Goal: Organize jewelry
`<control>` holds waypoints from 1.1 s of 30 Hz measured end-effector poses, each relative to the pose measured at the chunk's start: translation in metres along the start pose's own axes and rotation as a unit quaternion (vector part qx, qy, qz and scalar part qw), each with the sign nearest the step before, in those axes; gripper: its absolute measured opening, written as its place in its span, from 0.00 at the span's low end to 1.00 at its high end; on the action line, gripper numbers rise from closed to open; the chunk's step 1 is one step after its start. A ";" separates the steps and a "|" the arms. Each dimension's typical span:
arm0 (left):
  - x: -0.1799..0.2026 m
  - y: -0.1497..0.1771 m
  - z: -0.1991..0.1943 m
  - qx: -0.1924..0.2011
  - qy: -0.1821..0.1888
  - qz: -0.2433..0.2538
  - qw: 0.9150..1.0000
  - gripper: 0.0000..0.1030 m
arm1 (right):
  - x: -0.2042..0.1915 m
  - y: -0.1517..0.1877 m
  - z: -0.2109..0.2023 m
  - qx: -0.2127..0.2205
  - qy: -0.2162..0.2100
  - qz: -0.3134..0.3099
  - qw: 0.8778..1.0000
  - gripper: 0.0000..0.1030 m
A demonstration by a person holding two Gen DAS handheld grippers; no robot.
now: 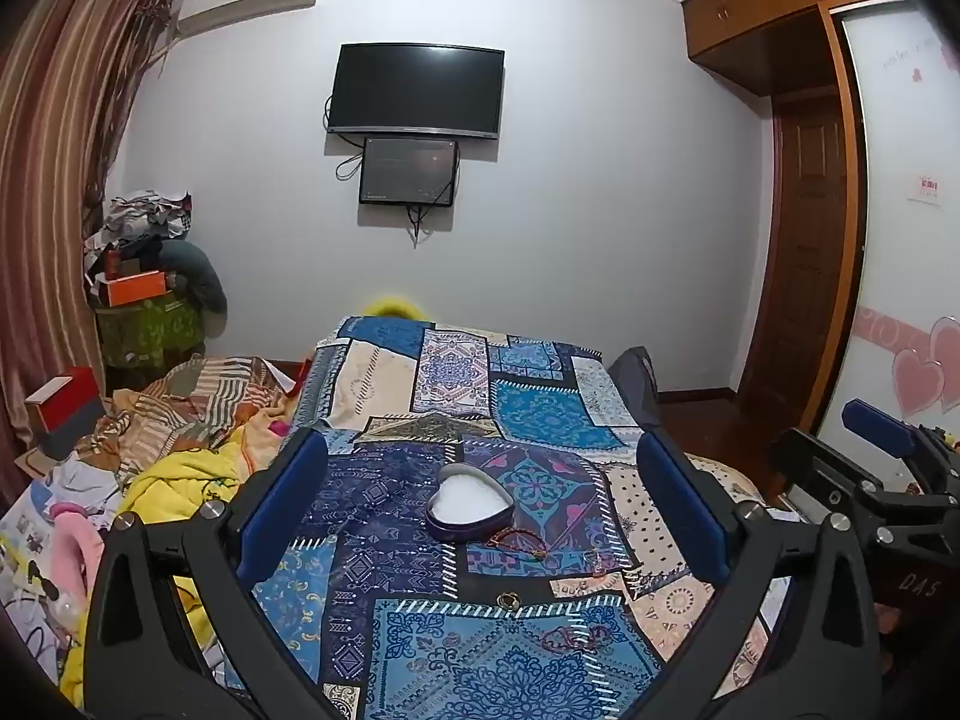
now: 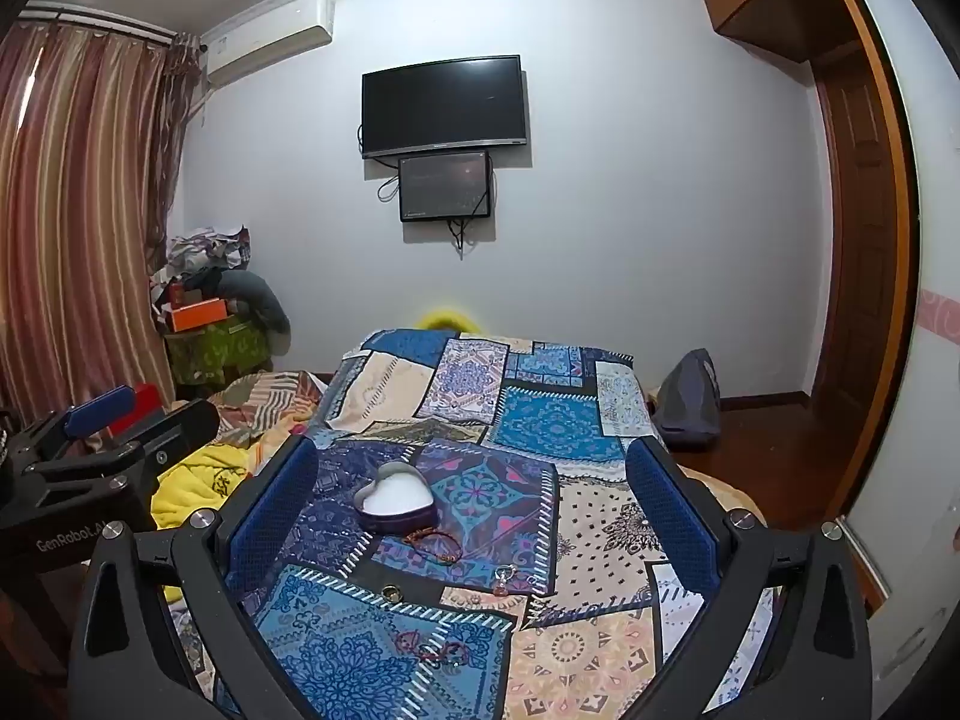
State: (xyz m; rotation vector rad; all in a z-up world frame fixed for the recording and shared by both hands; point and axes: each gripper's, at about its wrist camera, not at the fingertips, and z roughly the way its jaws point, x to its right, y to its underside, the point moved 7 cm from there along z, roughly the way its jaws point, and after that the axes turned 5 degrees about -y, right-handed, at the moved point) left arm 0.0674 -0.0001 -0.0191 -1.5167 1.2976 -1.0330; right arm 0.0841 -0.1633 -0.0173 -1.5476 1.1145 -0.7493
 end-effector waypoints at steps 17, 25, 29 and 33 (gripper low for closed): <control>-0.002 -0.003 -0.003 0.000 -0.001 0.000 1.000 1.00 | -0.002 -0.001 -0.001 0.000 -0.002 0.006 1.000 0.99; -0.002 -0.004 -0.006 0.003 -0.002 0.004 1.000 1.00 | -0.002 -0.001 -0.001 0.000 -0.003 0.008 1.000 0.99; 0.001 -0.003 -0.006 0.004 -0.002 0.005 1.000 1.00 | -0.002 -0.001 -0.001 0.000 -0.003 0.009 1.000 0.99; 0.002 -0.004 -0.006 0.004 -0.002 0.006 1.000 1.00 | -0.001 -0.001 -0.001 0.000 -0.003 0.010 1.000 0.99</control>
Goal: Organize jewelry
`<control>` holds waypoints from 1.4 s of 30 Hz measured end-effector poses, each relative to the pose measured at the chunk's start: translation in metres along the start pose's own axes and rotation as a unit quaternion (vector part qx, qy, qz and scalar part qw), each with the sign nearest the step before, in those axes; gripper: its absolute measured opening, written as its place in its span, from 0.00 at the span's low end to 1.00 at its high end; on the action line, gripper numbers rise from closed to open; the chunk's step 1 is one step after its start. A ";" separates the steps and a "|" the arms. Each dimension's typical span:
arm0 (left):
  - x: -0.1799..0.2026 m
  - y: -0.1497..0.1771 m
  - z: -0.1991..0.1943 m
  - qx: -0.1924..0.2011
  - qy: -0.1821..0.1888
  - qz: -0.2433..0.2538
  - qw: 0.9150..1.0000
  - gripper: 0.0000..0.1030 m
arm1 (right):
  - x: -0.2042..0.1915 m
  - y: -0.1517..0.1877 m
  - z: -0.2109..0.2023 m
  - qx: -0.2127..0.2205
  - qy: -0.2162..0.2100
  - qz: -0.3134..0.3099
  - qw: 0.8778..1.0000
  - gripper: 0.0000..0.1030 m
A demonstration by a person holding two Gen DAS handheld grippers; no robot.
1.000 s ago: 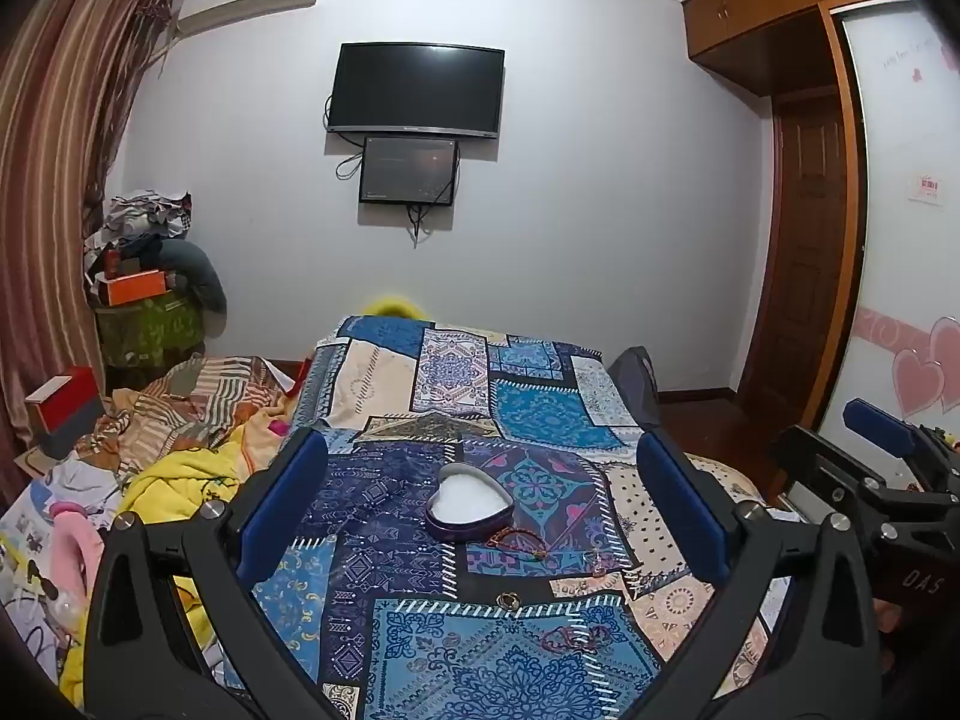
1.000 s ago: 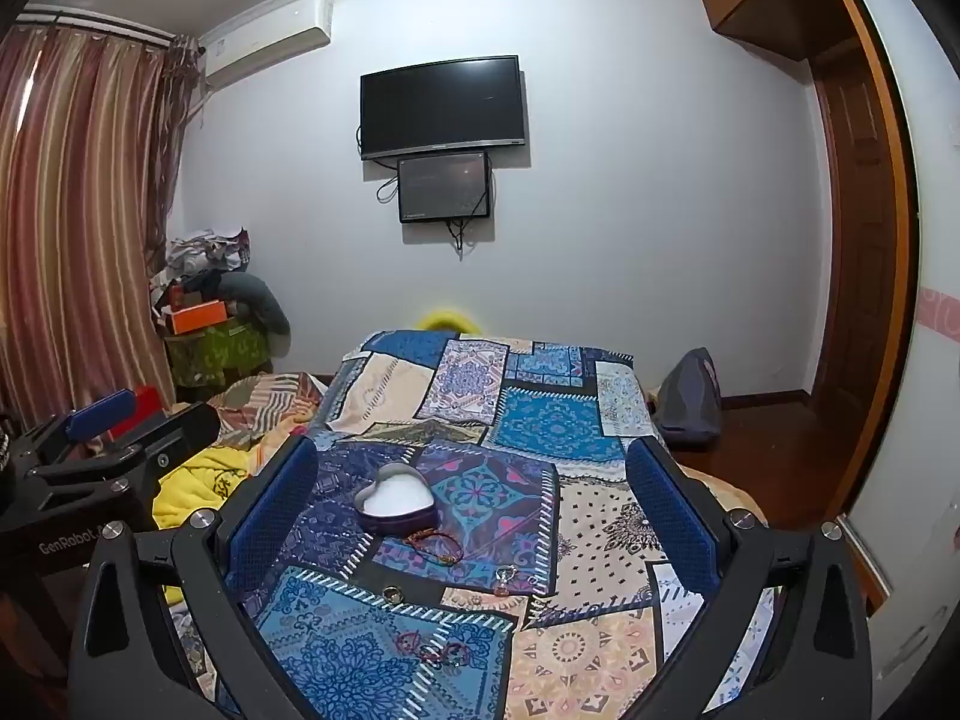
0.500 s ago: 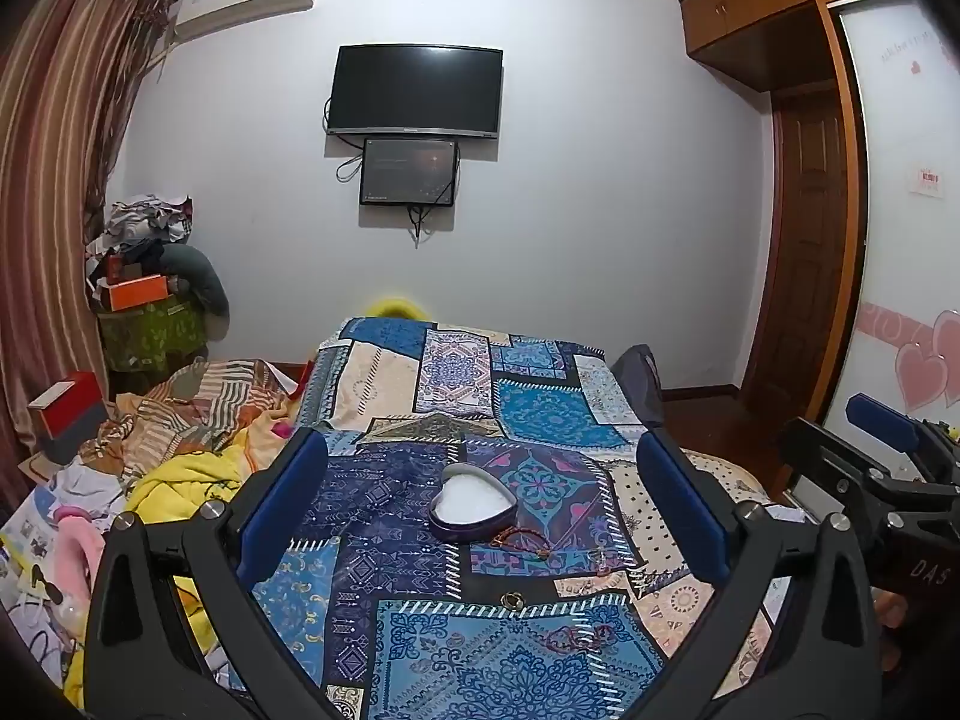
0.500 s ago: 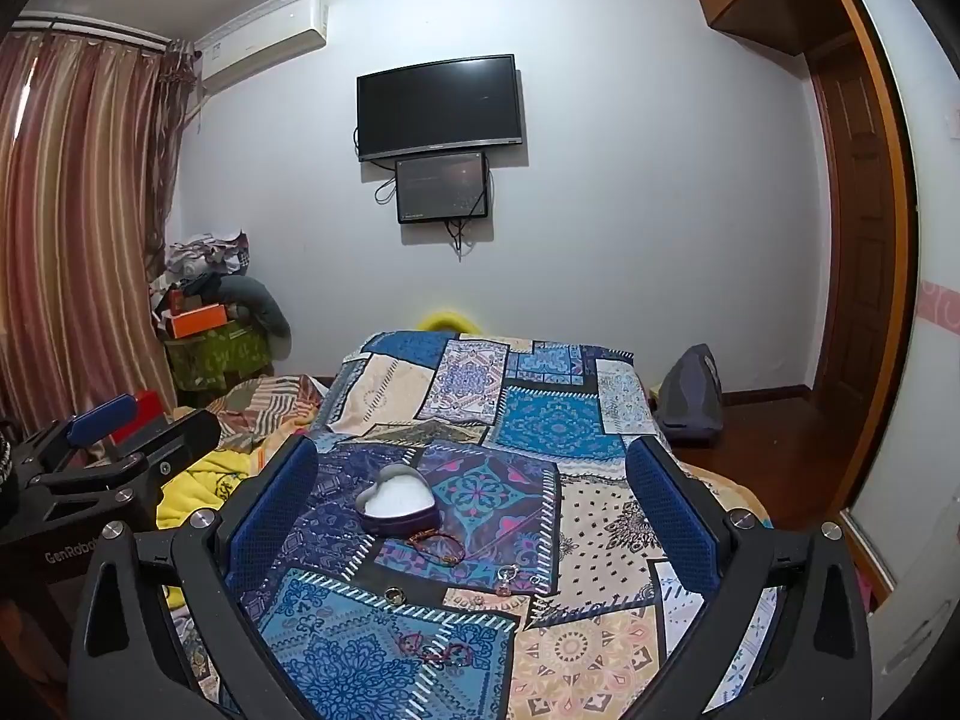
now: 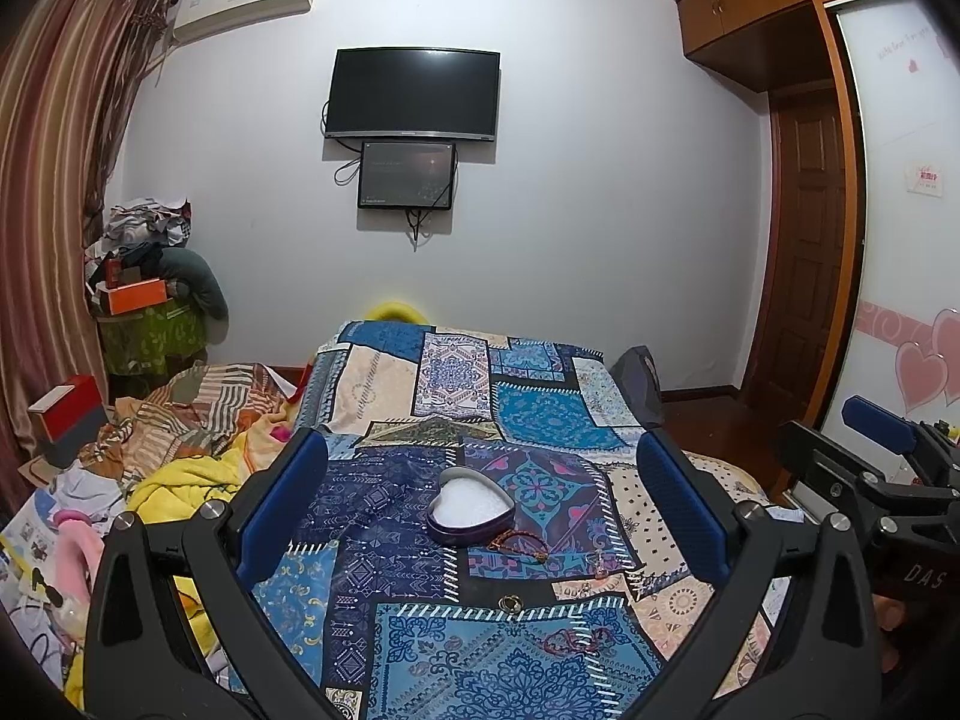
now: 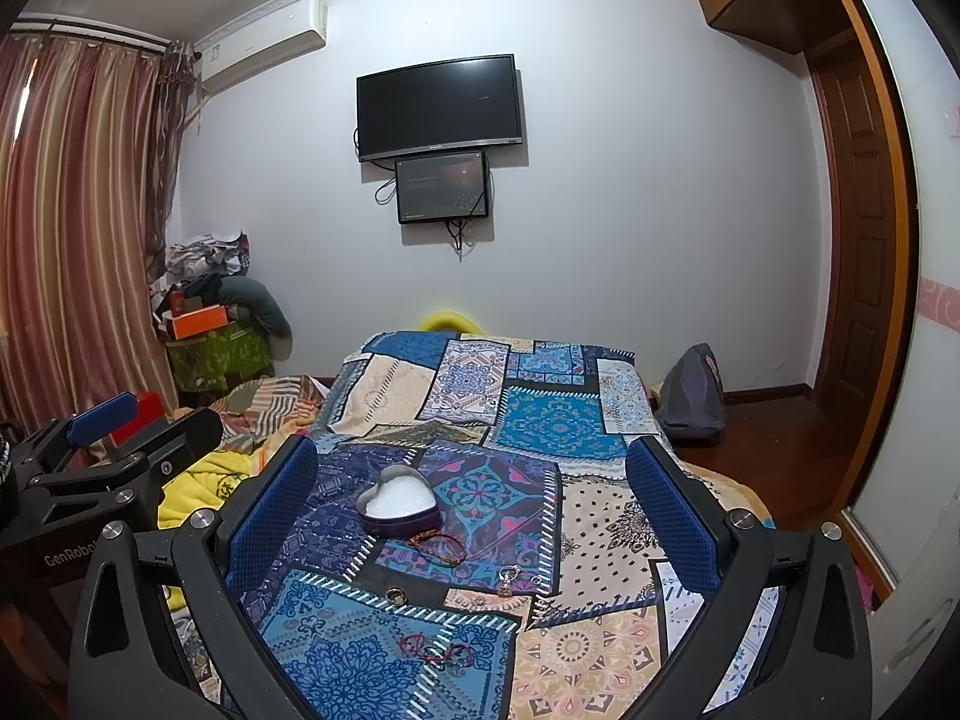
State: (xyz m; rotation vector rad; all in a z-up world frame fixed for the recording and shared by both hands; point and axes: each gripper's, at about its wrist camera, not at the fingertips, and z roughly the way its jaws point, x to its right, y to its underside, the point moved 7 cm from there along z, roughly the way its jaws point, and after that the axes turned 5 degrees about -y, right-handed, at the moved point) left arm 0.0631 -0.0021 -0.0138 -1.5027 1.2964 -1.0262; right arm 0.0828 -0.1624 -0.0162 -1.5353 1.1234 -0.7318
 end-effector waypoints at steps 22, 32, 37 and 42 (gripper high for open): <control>-0.001 0.002 0.004 -0.001 -0.006 -0.001 1.000 1.00 | -0.003 -0.003 -0.001 0.001 -0.001 -0.001 1.000 0.99; -0.001 0.002 0.004 -0.001 -0.007 -0.002 1.000 1.00 | -0.002 -0.003 -0.001 0.002 -0.002 -0.001 1.000 0.99; -0.001 0.002 0.005 0.000 -0.007 -0.002 1.000 1.00 | -0.003 -0.003 -0.001 0.001 -0.001 0.000 1.000 0.99; -0.002 0.003 0.005 0.000 -0.007 -0.002 1.000 1.00 | -0.001 -0.004 -0.001 0.001 -0.001 0.000 1.000 0.99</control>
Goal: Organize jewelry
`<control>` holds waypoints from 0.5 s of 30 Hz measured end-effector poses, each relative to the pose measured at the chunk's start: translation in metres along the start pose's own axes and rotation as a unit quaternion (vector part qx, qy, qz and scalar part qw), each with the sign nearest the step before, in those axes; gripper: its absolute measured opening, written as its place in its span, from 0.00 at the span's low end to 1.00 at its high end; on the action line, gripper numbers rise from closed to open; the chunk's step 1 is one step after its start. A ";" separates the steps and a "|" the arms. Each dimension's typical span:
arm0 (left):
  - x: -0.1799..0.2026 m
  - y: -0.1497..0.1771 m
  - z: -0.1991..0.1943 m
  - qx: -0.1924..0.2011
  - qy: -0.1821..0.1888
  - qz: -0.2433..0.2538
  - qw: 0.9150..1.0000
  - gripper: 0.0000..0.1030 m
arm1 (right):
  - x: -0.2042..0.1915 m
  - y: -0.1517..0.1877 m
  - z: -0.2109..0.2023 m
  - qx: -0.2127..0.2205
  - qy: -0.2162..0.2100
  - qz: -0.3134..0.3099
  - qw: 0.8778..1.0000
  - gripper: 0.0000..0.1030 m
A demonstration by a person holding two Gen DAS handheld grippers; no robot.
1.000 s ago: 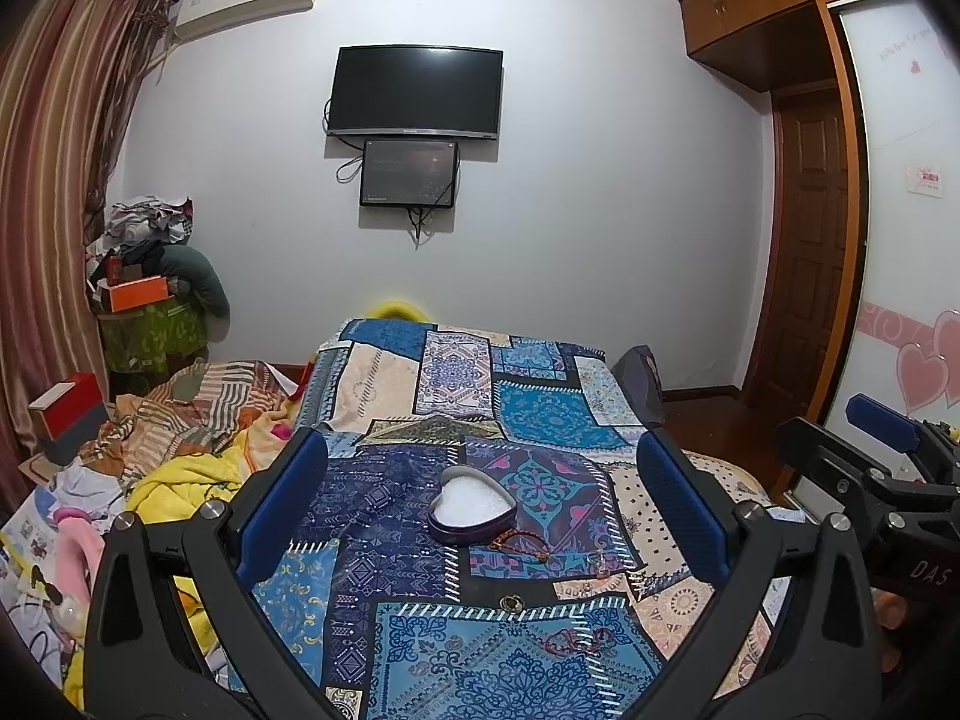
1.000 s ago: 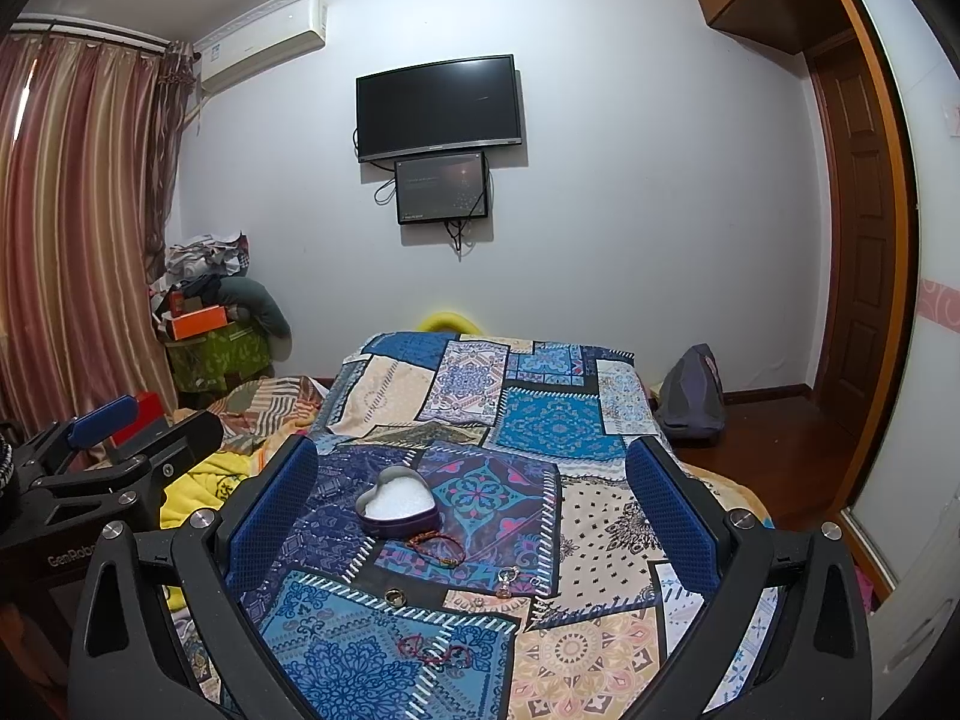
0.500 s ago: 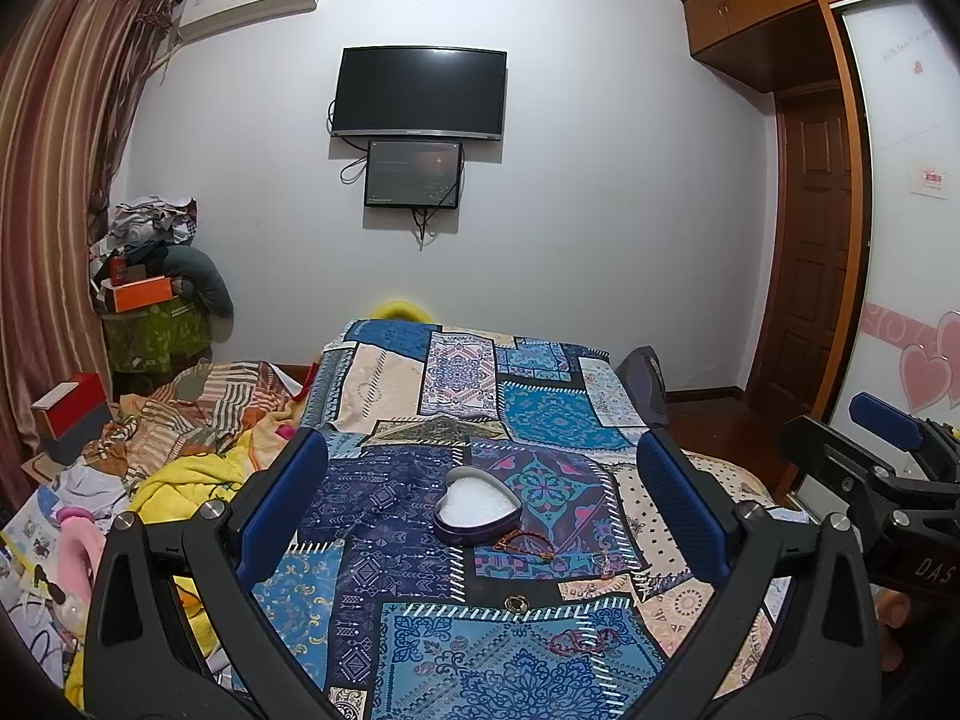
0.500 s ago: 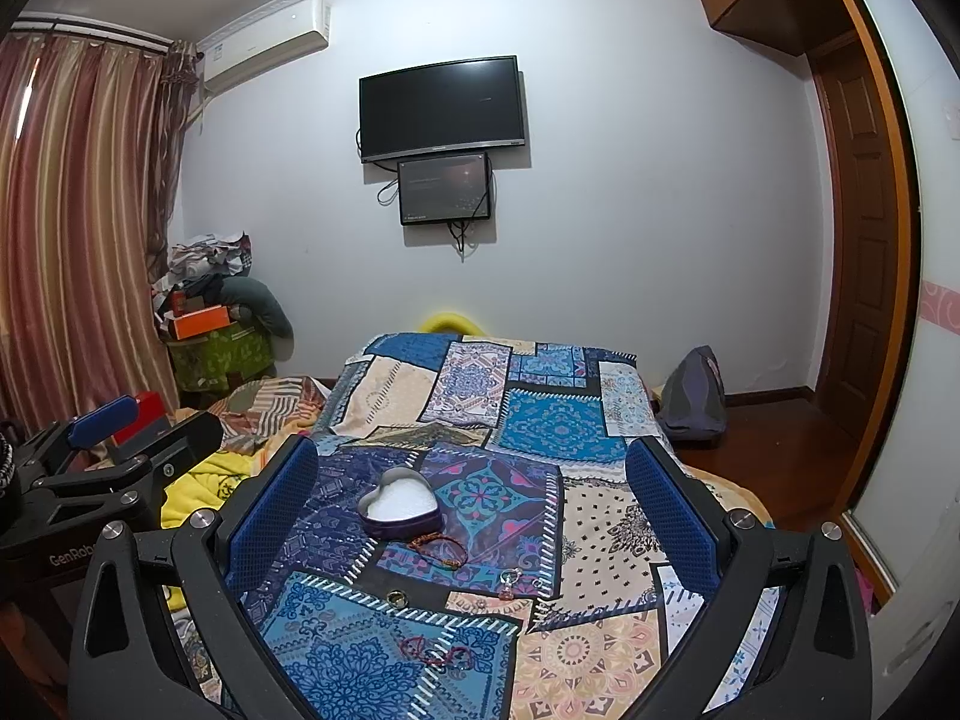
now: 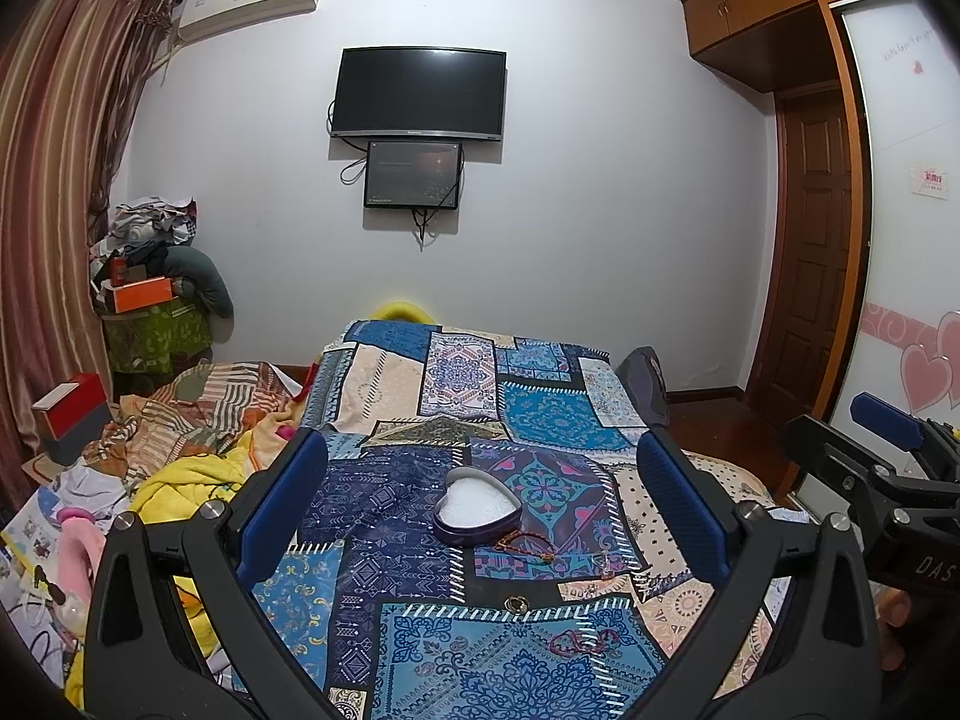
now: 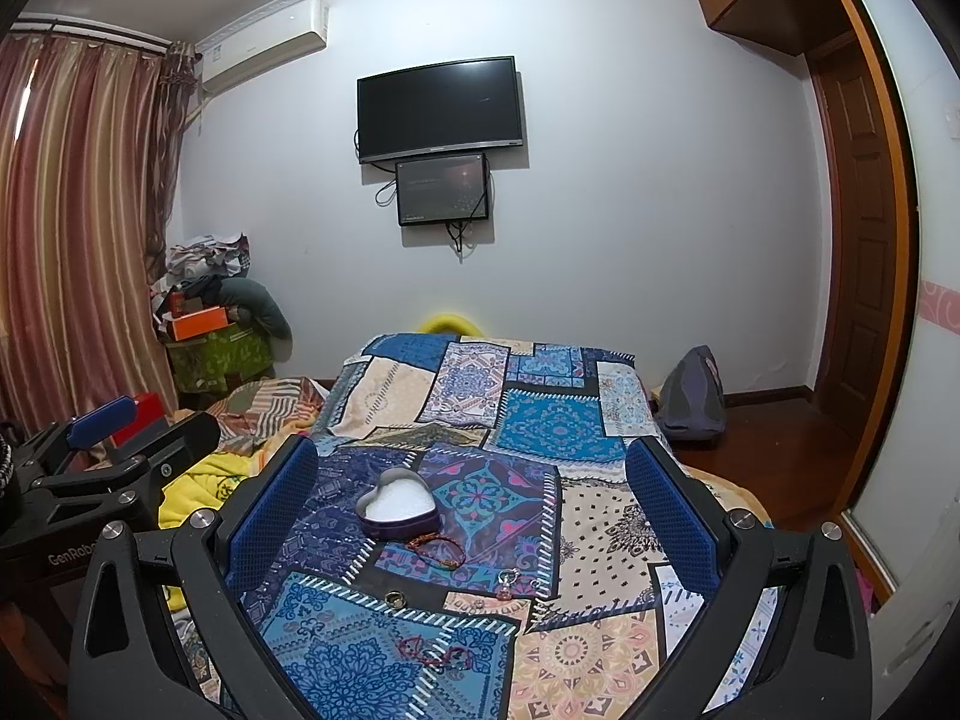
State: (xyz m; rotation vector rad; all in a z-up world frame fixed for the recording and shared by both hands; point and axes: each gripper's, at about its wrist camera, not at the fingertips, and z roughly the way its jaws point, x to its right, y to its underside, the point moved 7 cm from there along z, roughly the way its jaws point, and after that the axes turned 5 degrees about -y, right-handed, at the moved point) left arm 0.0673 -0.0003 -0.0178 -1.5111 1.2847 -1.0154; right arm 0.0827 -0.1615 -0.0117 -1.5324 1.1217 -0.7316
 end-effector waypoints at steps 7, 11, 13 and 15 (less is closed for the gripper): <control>0.002 0.002 0.002 -0.001 0.001 0.003 1.000 1.00 | 0.005 0.002 0.003 -0.004 0.001 0.005 1.000 0.99; 0.001 0.004 0.008 -0.007 -0.005 0.005 1.000 1.00 | 0.007 0.003 0.008 -0.009 0.002 0.006 1.000 0.99; -0.001 0.006 0.015 -0.015 -0.007 0.004 1.000 1.00 | 0.008 0.005 0.012 -0.013 0.002 0.007 1.000 0.99; -0.002 0.009 0.021 -0.022 -0.009 0.004 1.000 1.00 | 0.010 0.008 0.018 -0.022 0.003 0.007 1.000 0.99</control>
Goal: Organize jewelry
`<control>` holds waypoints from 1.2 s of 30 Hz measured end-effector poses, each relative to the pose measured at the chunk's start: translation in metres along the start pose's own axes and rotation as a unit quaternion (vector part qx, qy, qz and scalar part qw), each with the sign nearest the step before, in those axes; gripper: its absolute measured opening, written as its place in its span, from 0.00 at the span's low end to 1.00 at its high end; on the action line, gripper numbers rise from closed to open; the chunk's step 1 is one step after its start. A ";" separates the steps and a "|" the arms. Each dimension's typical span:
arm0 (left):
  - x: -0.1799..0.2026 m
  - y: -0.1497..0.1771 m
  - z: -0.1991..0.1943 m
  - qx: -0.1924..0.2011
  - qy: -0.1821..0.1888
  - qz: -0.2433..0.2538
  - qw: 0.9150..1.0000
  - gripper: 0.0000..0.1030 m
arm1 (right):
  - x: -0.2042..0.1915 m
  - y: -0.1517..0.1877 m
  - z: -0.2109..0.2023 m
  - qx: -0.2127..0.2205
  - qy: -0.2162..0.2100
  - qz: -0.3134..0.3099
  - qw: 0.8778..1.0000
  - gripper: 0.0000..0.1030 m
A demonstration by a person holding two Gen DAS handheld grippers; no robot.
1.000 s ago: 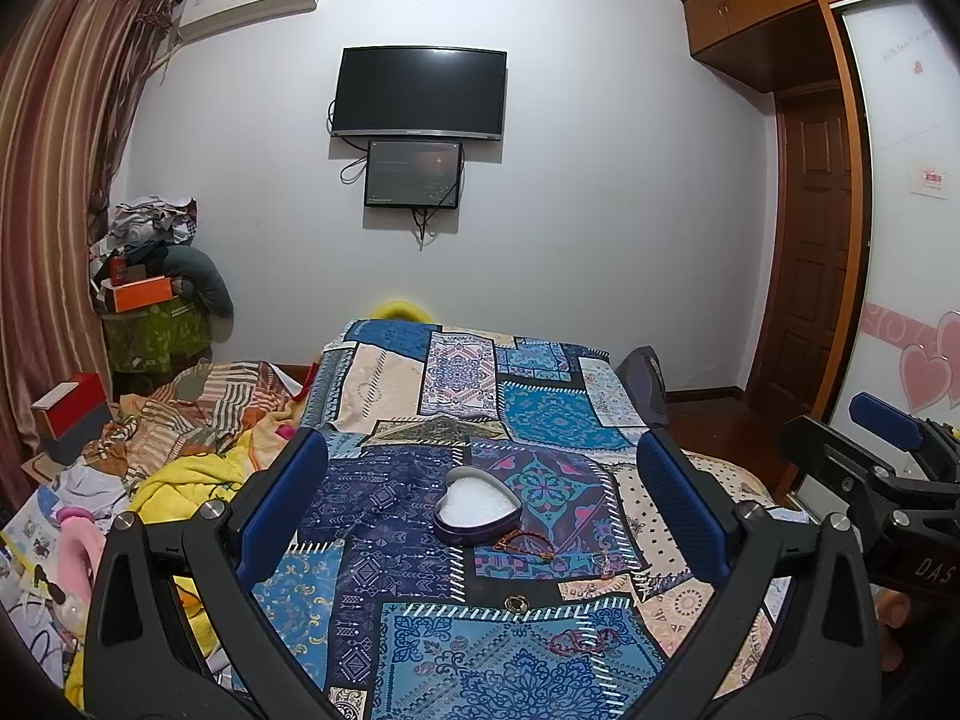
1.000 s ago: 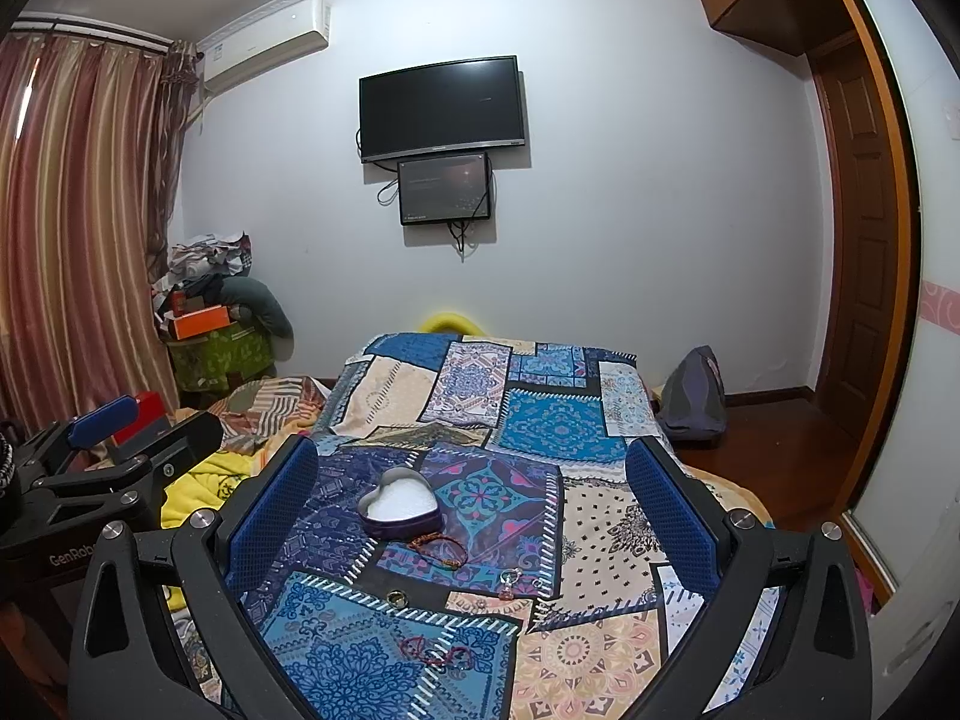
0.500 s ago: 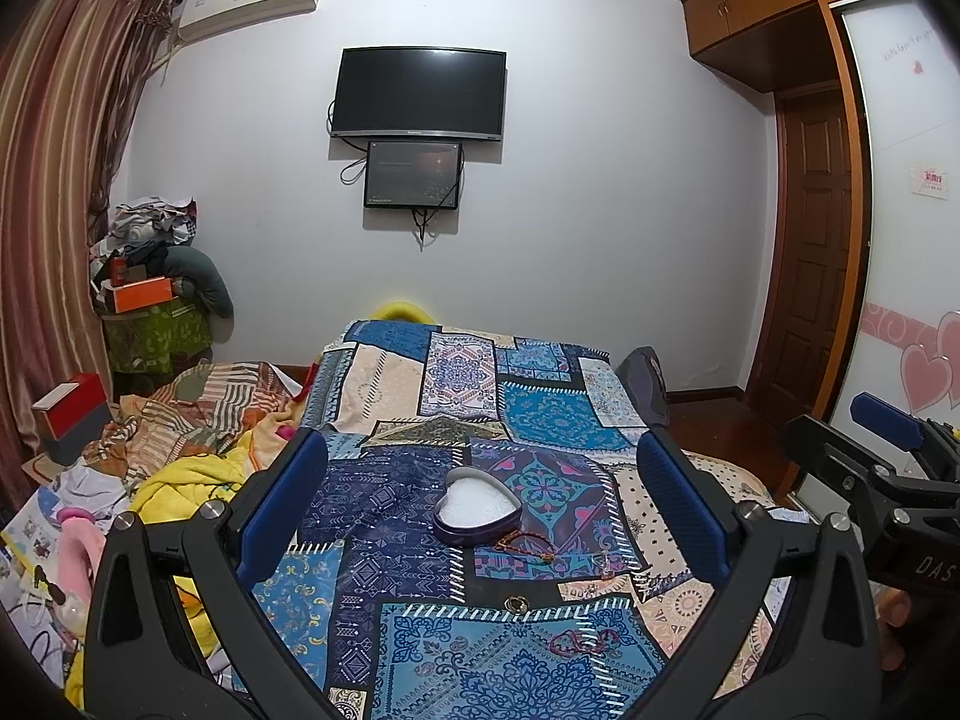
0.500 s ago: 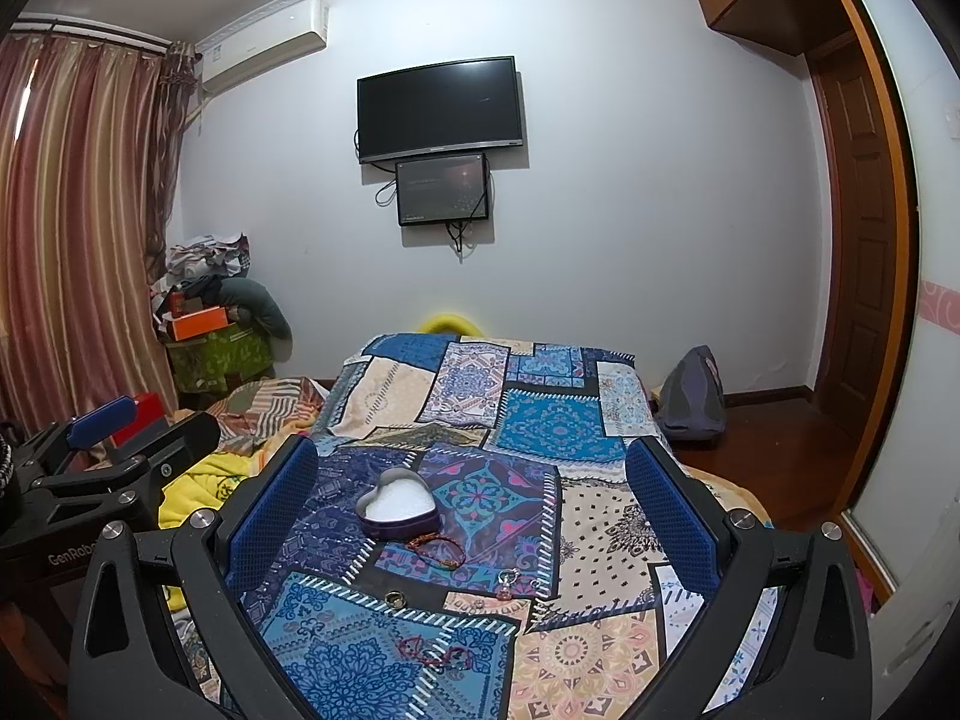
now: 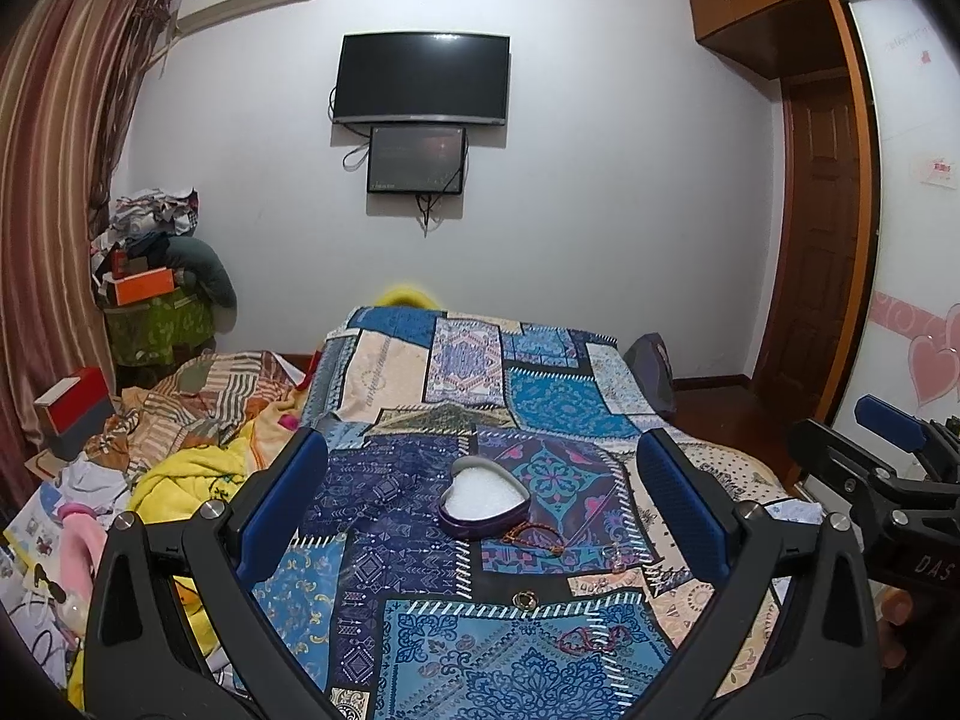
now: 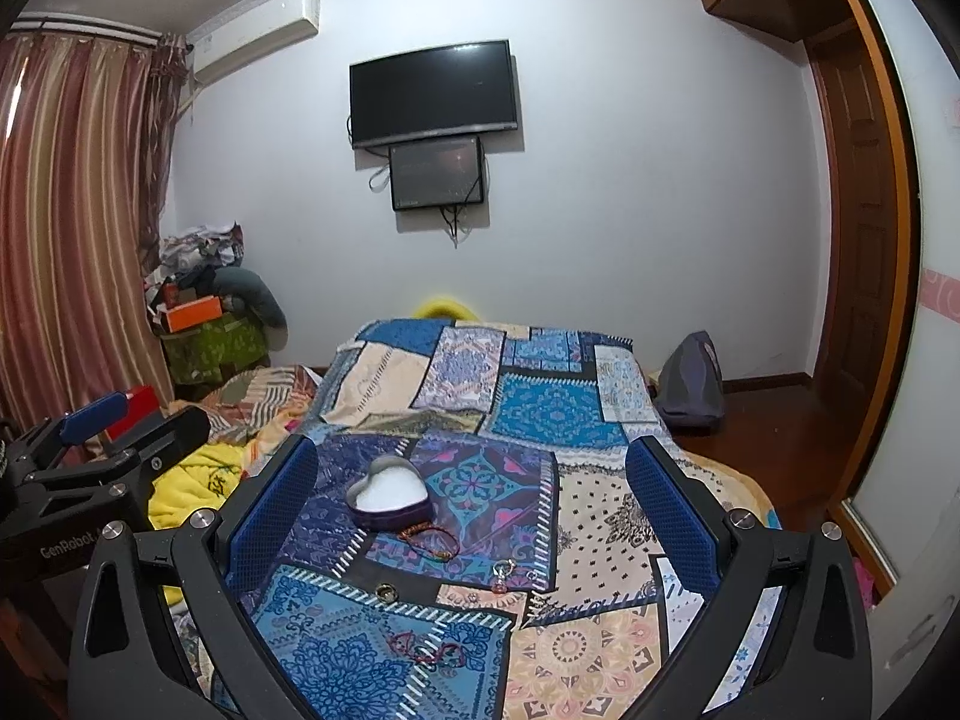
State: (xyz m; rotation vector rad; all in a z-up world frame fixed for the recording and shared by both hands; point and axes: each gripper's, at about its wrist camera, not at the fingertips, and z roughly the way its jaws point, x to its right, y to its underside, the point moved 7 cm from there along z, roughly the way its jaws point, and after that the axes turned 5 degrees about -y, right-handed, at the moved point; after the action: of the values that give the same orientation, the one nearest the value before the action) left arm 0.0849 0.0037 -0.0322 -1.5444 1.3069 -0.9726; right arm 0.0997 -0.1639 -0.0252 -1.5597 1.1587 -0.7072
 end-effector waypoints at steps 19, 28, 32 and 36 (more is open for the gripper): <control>-0.027 0.089 0.098 -0.164 -0.026 0.038 0.985 1.00 | 0.041 0.083 0.074 -0.185 -0.017 0.013 0.982 0.99; -0.040 0.140 0.125 -0.253 -0.025 0.032 0.967 1.00 | 0.022 0.132 0.104 -0.277 -0.082 -0.008 0.957 0.97; -0.032 0.155 0.127 -0.273 -0.017 0.051 0.960 1.00 | 0.010 0.154 0.114 -0.311 -0.106 -0.021 0.944 0.88; -0.022 0.164 0.126 -0.280 0.005 0.057 0.958 1.00 | 0.004 0.174 0.120 -0.343 -0.122 -0.029 0.931 0.80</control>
State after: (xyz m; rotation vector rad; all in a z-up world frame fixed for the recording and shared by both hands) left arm 0.1487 0.0295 -0.2284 -1.8501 1.7583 -0.5560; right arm 0.1498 -0.1240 -0.2271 -2.1962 1.2392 -0.1167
